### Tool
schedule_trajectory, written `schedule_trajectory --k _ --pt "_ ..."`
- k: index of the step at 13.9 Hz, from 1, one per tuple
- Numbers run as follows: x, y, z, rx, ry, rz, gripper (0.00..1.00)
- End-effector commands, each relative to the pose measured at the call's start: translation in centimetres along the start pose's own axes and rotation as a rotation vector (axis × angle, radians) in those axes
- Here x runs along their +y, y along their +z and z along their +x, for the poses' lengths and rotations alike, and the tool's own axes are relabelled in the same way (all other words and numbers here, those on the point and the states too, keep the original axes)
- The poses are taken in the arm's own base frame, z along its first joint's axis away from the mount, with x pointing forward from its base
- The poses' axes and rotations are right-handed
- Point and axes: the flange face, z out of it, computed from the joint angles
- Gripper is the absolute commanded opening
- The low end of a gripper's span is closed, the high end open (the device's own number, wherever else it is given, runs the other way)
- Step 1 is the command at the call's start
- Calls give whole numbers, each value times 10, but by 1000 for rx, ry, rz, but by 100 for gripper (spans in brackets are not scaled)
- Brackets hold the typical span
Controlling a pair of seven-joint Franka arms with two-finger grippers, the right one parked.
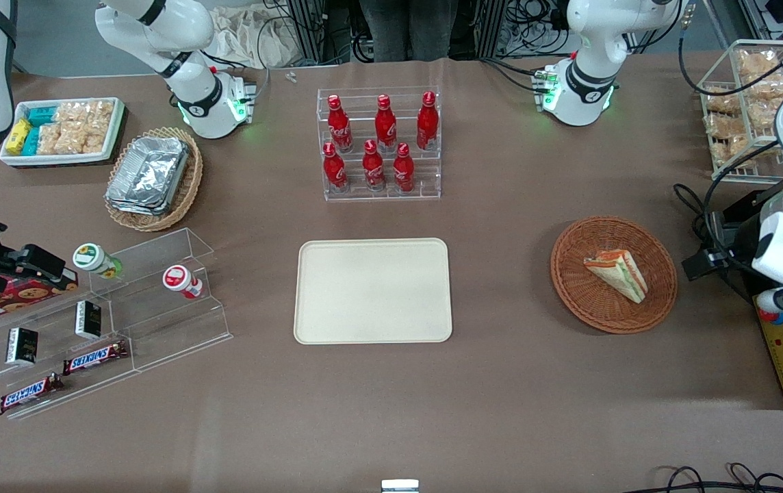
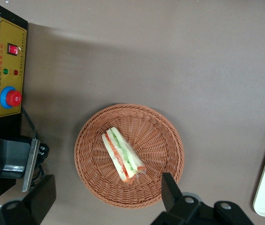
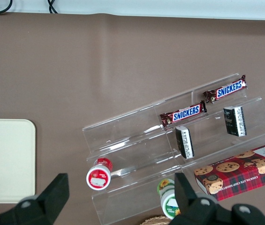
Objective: Place sandwich from basket to tray
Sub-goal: 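Lower the open left gripper over the sandwich in the wicker basket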
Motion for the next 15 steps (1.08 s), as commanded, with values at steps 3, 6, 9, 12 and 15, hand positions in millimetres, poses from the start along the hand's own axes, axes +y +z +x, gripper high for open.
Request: schedule_trajectory --k 3,6,9,12,15 --pt "3 5 12 11 -12 -3 100" --pt "13 33 10 -34 -204 11 100" --pt "32 73 -2 -48 -486 20 100" --pt "45 131 -36 -36 -600 38 100" --pt "38 168 -49 -65 -699 58 100"
